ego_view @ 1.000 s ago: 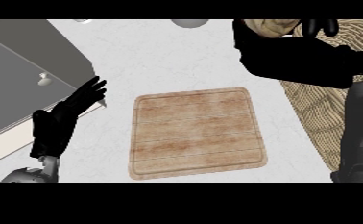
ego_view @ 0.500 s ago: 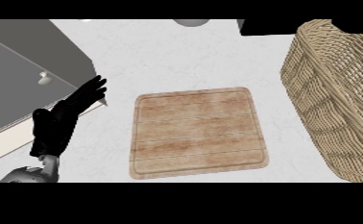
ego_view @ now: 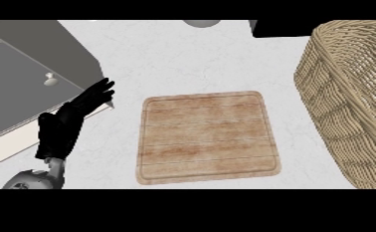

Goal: Pick the cupcake from the cutting board and place it in the basket

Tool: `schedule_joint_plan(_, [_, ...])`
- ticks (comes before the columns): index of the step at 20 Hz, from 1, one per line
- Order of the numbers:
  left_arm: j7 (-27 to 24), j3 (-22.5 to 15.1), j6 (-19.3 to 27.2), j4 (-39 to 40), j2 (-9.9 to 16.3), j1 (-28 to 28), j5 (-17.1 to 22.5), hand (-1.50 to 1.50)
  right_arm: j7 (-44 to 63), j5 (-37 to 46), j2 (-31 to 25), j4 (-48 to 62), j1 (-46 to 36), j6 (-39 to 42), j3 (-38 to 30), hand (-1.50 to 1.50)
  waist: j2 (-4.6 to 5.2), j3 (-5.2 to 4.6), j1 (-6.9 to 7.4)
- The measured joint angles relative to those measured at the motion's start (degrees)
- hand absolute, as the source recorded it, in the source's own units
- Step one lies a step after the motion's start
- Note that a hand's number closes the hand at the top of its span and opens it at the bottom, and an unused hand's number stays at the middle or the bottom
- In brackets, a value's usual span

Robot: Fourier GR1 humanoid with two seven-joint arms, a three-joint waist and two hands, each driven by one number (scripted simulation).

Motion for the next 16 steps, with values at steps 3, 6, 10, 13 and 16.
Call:
schedule_joint_plan(3, [0.1,0.0,-0.4,0.5,-0.3,-0.6,-0.2,0.0,-3.4,-1.6,-1.3,0.6,3.1,0.9,-2.6,1.5,0.0,0.02,0.45])
schedule_joint_plan(6, [-0.8,0.5,-1.9,1.3,-0.2,-1.0,0.4,0.0,-6.7,-1.5,-1.5,0.6,6.8,0.2,-4.2,1.5,0.03,0.04,0.71])
schedule_joint_plan(10, [-0.8,0.5,-1.3,1.8,-0.9,-1.3,-0.7,0.0,-11.5,-0.5,-1.9,2.2,11.1,-1.0,-5.4,1.5,-0.04,0.15,1.13])
schedule_joint_plan(13, [0.3,0.7,-2.2,1.5,-0.7,-1.7,-0.4,0.0,-14.9,0.5,-0.9,4.3,14.1,-3.0,-6.0,1.5,0.09,0.03,1.46])
schedule_joint_plan(16, [0.4,1.0,-2.3,1.6,-0.9,-1.8,-0.4,0.0,-15.4,-0.9,1.0,7.2,15.7,-3.8,-7.9,-1.5,0.07,0.02,1.49])
